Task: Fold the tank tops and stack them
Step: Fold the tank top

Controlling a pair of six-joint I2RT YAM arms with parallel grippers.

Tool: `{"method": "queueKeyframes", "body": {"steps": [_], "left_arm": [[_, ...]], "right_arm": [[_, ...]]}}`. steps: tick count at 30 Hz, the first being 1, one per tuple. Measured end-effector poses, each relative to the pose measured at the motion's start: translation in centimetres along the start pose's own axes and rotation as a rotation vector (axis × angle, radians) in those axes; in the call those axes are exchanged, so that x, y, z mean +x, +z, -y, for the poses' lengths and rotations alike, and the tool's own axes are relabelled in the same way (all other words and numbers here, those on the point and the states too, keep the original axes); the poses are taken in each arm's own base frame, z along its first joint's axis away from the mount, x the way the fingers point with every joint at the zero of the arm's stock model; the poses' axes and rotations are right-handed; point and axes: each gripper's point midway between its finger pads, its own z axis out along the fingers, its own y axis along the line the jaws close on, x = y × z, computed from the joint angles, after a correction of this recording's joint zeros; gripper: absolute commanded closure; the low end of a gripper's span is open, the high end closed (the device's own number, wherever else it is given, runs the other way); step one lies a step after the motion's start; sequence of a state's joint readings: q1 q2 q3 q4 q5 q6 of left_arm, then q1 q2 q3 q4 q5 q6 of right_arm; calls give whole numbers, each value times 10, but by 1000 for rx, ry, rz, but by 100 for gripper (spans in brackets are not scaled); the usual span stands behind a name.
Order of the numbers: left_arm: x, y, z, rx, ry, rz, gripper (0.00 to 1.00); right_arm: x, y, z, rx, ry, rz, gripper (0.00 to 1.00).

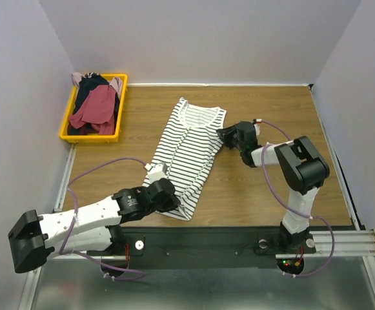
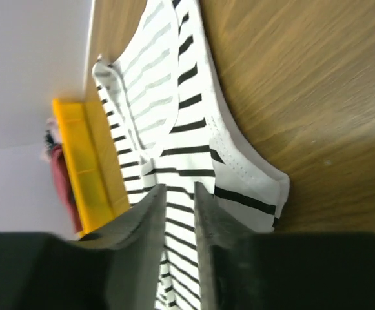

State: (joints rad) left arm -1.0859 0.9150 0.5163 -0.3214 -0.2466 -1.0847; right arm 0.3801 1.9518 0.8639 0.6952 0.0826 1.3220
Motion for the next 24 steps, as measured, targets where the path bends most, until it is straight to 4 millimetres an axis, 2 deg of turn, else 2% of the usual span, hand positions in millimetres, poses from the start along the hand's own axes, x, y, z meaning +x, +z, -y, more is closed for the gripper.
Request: {"method": "queueKeyframes", "body": {"steps": [1, 6, 12, 14, 17, 24], "left_arm": [[1, 1, 1, 2, 5, -5, 100], [7, 6, 4, 6, 26, -24, 100], [11, 9, 9, 25, 36, -36, 100], [11, 10, 11, 30, 39, -36, 100], [13, 11, 12, 33, 45, -40, 100], [14, 11, 15, 42, 49, -42, 100]], "right_arm": [[-4, -3, 1, 36, -47, 10, 58], [-23, -13, 5, 143, -214, 56, 55], [-38, -32, 37, 291, -364, 73, 55], [-43, -38, 50, 334, -391, 73, 60], [-47, -42, 61, 371, -413, 63, 60], [-45, -38, 59, 364, -412, 40, 56]]}}
